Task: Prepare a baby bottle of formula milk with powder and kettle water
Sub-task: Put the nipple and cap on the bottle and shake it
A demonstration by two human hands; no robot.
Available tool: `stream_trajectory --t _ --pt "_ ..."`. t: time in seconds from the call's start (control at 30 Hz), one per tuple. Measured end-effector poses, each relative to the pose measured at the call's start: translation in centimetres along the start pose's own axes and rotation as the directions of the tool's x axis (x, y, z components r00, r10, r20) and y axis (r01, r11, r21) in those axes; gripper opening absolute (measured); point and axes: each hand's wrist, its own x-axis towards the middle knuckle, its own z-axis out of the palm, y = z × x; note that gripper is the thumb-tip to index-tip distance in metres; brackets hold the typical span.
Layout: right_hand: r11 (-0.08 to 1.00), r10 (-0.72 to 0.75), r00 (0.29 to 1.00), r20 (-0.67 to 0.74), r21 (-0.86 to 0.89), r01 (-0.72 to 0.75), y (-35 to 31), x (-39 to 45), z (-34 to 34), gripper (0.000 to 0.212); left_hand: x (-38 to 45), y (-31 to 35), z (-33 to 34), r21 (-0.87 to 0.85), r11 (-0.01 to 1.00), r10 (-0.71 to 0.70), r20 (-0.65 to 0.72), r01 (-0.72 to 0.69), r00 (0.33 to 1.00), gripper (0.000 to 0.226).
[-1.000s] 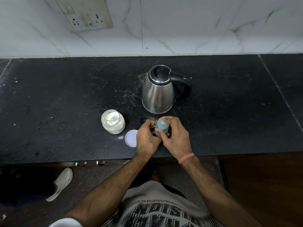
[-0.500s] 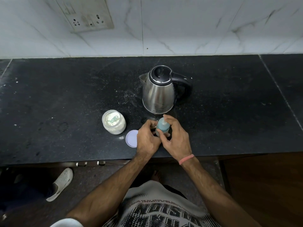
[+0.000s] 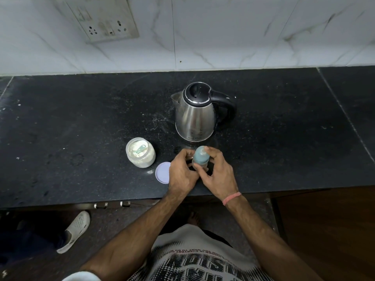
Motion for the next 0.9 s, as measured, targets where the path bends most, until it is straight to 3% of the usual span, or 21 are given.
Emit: stream_trajectory --t 0.13,0.37,0.57,0.9 --pt "0.998 -0.038 0.995 0.089 -0.045 0.042 1.2 -0.8 0.0 0.086 0.1 -0.1 -0.5 0.019 0.999 0.042 0.04 -0.043 0.998 0.048" --pt "0.997 -0.036 0.996 0.085 -0.069 0.042 1.0 -0.9 0.4 0.078 0.9 0.4 -2.2 0.007 0.997 0.076 0.187 -0.078 0.979 0.055" --pt "0.997 0.007 0.982 0.189 -0.074 0.007 1.5 -1.2 0.9 0.131 1.0 0.7 -3.1 -0.031 0.999 0.013 0.275 -0.005 0.961 0.072" --pt "0.997 -0.053 0.992 0.111 -0.051 0.059 -0.1 0.6 0.4 0.11 0.8 2.7 -4.2 -0.247 0.966 0.0 0.31 0.081 0.951 0.062"
